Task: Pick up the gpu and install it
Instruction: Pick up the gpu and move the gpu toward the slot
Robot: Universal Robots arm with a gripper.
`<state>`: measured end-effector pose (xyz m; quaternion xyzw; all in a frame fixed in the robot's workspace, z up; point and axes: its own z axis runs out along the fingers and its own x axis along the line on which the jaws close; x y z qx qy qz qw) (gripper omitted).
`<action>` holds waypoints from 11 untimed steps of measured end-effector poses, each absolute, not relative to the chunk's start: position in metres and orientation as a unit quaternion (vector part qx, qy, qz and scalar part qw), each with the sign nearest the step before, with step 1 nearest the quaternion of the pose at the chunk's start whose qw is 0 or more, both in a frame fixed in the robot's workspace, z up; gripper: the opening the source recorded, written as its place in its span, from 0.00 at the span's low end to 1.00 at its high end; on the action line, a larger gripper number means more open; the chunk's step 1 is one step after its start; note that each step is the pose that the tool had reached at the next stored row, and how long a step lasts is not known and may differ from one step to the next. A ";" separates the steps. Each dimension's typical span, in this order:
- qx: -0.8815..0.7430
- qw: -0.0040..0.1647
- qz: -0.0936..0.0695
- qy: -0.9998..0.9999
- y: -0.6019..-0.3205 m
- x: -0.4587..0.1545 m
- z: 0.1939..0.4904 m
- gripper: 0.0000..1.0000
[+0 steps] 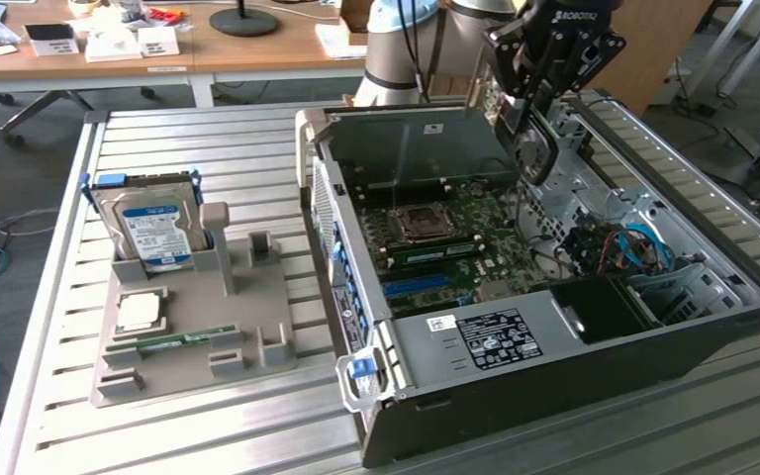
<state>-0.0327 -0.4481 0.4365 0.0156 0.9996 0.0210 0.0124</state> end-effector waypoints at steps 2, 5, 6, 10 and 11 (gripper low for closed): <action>0.016 0.012 0.021 1.000 -0.448 -0.031 0.437 0.27; 0.016 0.012 0.021 1.000 -0.448 -0.028 0.437 0.27; 0.016 0.012 0.021 1.000 -0.448 -0.027 0.437 0.27; 0.016 0.012 0.021 1.000 -0.448 -0.023 0.437 0.27; 0.016 0.012 0.021 1.000 -0.448 -0.022 0.437 0.27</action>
